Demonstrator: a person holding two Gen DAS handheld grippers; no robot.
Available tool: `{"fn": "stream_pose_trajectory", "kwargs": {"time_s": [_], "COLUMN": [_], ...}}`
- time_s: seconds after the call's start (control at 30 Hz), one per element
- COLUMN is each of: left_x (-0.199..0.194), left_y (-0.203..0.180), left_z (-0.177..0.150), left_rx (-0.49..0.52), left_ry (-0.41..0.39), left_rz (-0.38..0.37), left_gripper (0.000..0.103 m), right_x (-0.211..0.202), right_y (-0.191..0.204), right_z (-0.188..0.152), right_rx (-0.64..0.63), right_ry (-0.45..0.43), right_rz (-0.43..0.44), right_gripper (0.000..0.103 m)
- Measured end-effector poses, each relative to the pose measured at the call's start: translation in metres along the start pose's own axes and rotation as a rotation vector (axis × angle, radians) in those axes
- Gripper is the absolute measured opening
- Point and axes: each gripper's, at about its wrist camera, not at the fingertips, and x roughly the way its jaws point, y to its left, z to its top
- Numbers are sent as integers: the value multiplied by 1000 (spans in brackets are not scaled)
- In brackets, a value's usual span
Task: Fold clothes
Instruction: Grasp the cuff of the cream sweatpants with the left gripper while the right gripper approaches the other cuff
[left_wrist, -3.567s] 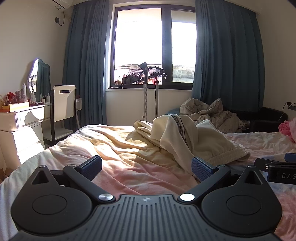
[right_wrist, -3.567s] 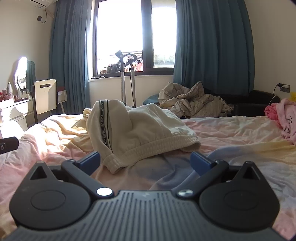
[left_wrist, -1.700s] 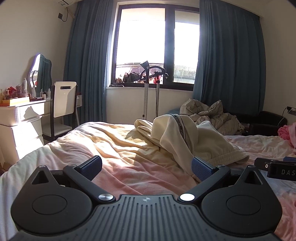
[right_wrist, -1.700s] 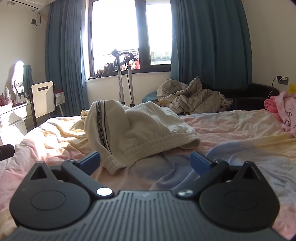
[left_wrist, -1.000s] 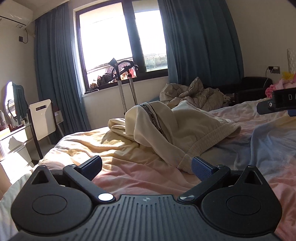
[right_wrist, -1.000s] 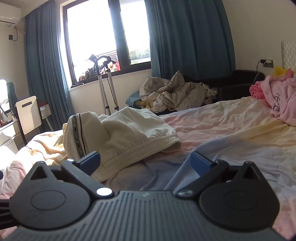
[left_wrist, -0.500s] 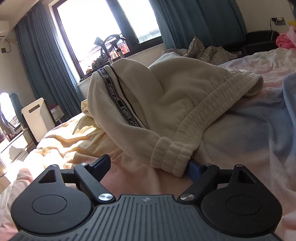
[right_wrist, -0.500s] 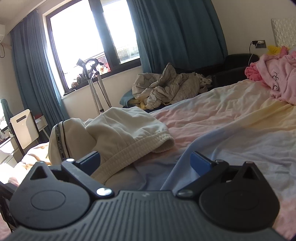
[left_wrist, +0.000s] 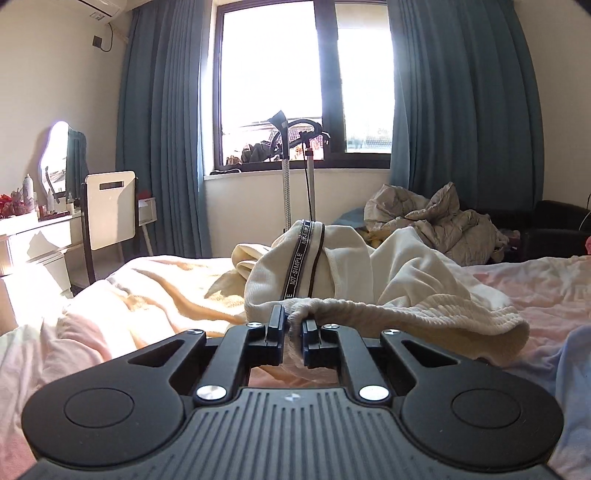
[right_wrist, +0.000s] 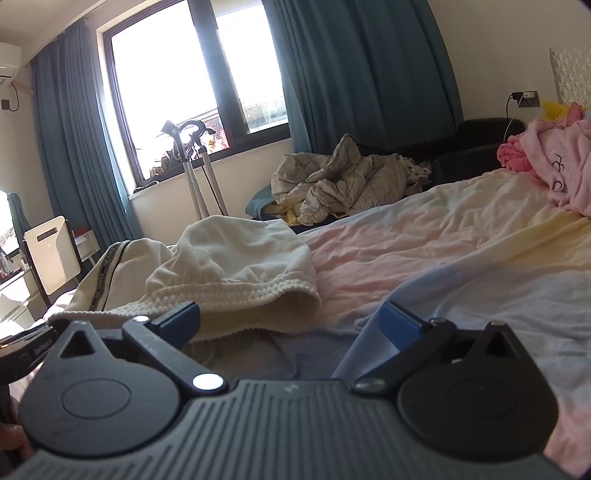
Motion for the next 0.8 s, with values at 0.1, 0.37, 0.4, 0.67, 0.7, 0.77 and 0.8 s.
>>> {"fn": "stream_pose_trajectory", "kwargs": {"time_s": [0.1, 0.37, 0.4, 0.67, 0.7, 0.77, 0.8], "left_x": [-32, -48, -46, -19, -16, -11, -9], "left_y": [23, 70, 74, 100, 103, 107, 108], "left_z": [13, 2, -4, -29, -32, -38, -40], "left_rx": [1, 20, -1, -228, -247, -260, -261], "left_ry": [-36, 23, 36, 151, 166, 177, 182], "left_rz": [-20, -31, -30, 18, 23, 33, 38], "left_gripper": [10, 11, 11, 11, 12, 13, 13], "right_x": [-3, 18, 22, 63, 69, 78, 82], "right_y": [9, 48, 50, 40, 40, 43, 44], "right_z": [-3, -39, -43, -48, -49, -53, -54], "right_rx": [-43, -209, -222, -187, -195, -219, -235], "right_ry": [15, 186, 199, 226, 237, 240, 233], "right_rz": [14, 70, 65, -19, -17, -22, -29], "right_gripper": [103, 103, 103, 100, 98, 71, 65]}}
